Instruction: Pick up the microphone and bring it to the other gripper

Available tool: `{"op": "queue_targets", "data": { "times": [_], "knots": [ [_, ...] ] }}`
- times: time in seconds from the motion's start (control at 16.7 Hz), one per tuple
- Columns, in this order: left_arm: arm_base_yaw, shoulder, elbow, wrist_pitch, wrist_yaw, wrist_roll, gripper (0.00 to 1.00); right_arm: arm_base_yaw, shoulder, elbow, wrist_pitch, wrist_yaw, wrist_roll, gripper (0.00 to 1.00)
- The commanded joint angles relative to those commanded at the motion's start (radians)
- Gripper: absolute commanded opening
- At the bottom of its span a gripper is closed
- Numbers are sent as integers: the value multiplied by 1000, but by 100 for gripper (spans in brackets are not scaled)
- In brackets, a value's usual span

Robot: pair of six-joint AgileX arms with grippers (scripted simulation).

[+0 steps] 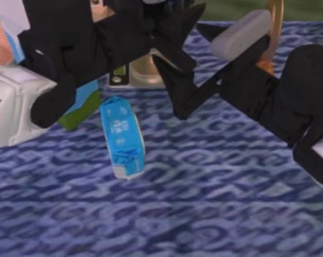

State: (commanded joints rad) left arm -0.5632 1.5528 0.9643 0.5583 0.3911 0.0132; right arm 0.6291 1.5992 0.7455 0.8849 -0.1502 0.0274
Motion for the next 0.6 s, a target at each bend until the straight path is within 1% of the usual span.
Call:
{"op": "queue_targets", "data": {
  "times": [0.12,0.42,0.48,0.6],
  "knots": [
    [24,-11,-13,-4,19,-3,0,-8,-38,-37,-5,-5,0,100],
    [129,-71,-66,-10,118,4,0,-30,-236,-209,-24,-38,1,100],
    [147,-80,-74,-10,131,5,0,-32,-259,-232,-25,-44,1,100],
    [160,-87,-80,-11,140,5,0,-33,-275,-247,-26,-48,1,100]
  ]
}}
